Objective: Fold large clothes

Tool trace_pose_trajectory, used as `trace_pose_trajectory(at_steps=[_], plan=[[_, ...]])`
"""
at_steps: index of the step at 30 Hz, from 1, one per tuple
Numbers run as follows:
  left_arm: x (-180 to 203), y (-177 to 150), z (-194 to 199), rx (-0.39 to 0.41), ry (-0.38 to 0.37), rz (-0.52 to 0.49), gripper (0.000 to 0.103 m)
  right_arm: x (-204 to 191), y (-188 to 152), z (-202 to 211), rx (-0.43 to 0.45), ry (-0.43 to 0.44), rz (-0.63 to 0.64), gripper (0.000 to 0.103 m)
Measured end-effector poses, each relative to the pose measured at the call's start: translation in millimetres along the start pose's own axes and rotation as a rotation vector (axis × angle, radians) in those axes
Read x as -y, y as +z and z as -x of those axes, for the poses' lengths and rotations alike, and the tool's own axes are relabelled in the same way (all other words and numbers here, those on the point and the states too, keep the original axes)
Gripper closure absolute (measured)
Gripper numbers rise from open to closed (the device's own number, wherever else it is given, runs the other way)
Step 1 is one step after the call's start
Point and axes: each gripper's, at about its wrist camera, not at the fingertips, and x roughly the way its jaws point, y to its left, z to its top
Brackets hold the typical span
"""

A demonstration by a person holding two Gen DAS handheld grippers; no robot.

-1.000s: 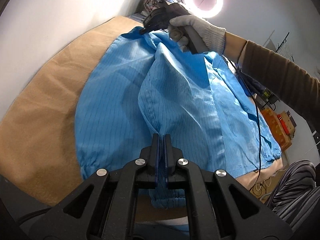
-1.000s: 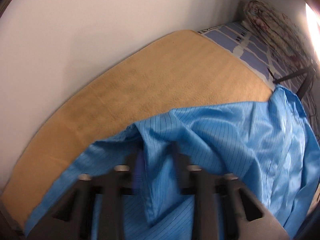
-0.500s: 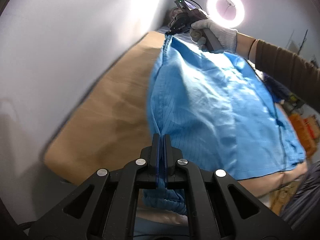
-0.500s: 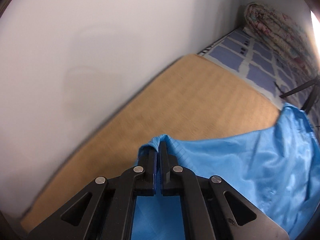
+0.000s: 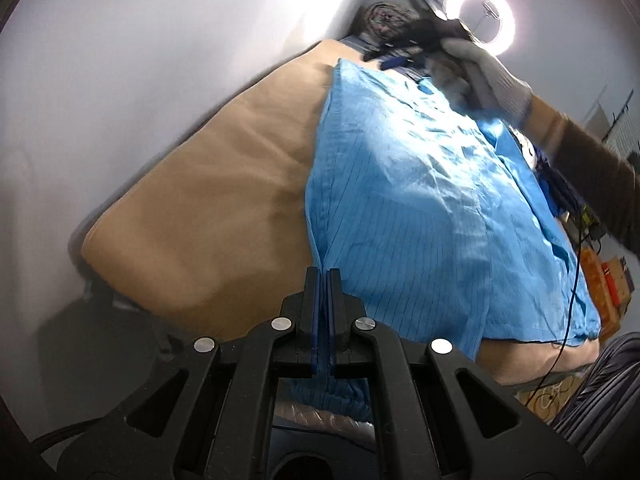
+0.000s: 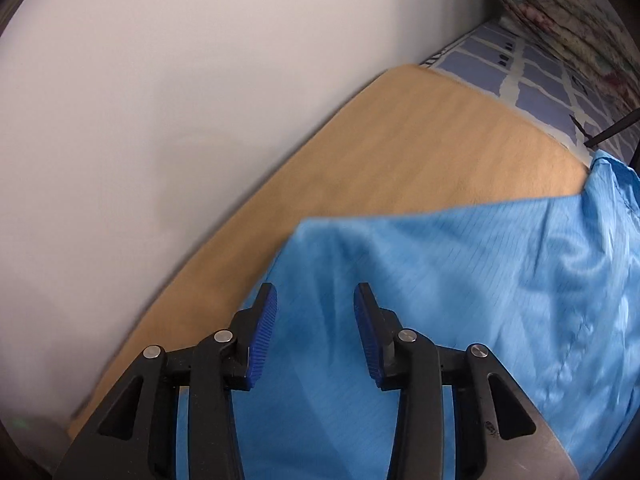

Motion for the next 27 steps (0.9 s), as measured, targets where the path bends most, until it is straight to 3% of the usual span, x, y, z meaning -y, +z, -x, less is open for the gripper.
trace_pose_trajectory(at_steps=[2, 5, 10, 14, 16, 18, 20, 23, 24, 27], plan=[[-0.7, -2.2, 1.6, -0.014, 0.006, -0.008, 0.102, 14.5, -15.4, 11.7, 0.045, -0.02, -0.013, 0.065], [1.7, -3.5, 5.9, -0.013, 0.012, -0.027, 0.102, 51.4, -34.3, 22.9, 0.1, -0.127, -0.065, 0.065], [6.2, 2.2, 12.6, 0.012, 0.021, -0.02, 0.102, 121.9, -66.7, 12.1, 0.038, -0.165, -0.194, 0.065], [0.7, 10.4, 23.7, 0.05, 0.021, 0.002, 0.102, 165.5, -86.8, 25.5, 0.102, -0.088, -0.351, 0.066], [2.5, 15.4, 25.9, 0.064, 0.024, 0.007, 0.093, 178.6, -88.2, 33.2, 0.14, -0.099, -0.392, 0.066], [2.9, 19.8, 24.7, 0.073, 0.031, 0.003, 0.055, 180.8, -88.0, 36.3, 0.158, -0.101, -0.384, 0.066], [4.4, 23.5, 19.7, 0.071, 0.024, 0.008, 0.052, 172.9, -87.5, 35.6, 0.17, -0.113, -0.332, 0.066], [2.2, 24.6, 12.3, 0.05, 0.004, 0.03, 0.052, 156.1, -83.6, 16.9, 0.12, -0.235, -0.227, 0.067], [1.8, 23.3, 10.4, 0.041, 0.002, 0.036, 0.052, 151.6, -83.3, 11.3, 0.103, -0.269, -0.202, 0.073], [-0.1, 18.1, 7.5, 0.019, 0.006, 0.052, 0.052, 147.8, -76.6, 3.5, 0.102, -0.321, -0.184, 0.074]])
